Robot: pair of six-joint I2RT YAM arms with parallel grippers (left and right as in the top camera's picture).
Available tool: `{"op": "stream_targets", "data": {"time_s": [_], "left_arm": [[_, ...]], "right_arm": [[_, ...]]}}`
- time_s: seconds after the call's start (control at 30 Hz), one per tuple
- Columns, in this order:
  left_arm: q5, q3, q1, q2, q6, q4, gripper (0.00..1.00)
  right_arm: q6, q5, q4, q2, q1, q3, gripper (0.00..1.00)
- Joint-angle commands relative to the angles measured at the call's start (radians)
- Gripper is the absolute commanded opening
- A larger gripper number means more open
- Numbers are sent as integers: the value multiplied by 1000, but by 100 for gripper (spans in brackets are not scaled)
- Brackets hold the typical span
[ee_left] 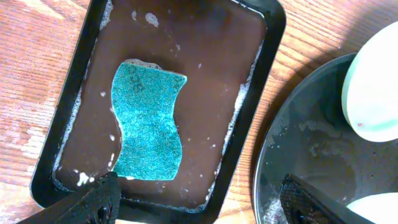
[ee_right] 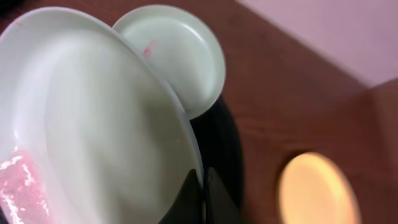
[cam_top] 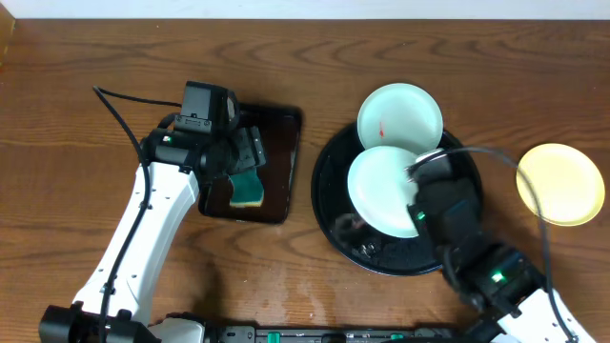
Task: Clean dirty plates on tray and stack at the side
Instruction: 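Tilt up the front mint plate with the right gripper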
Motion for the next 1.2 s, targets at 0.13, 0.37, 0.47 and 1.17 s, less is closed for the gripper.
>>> {"op": "stream_targets", "data": {"time_s": [0.13,0.37,0.47,1.17], "left_arm": [[5,1,0,3,6,-3,83],[5,1,0,3,6,-3,83],[5,1,0,3,6,-3,83],[5,1,0,3,6,-3,83]], "right_arm": [[-142,374,31,32,248,30,1],[-230,449,41,50,393,30,1],[-236,551,55,50,425,30,1],[-296,564,75,50,436,30,1]]}}
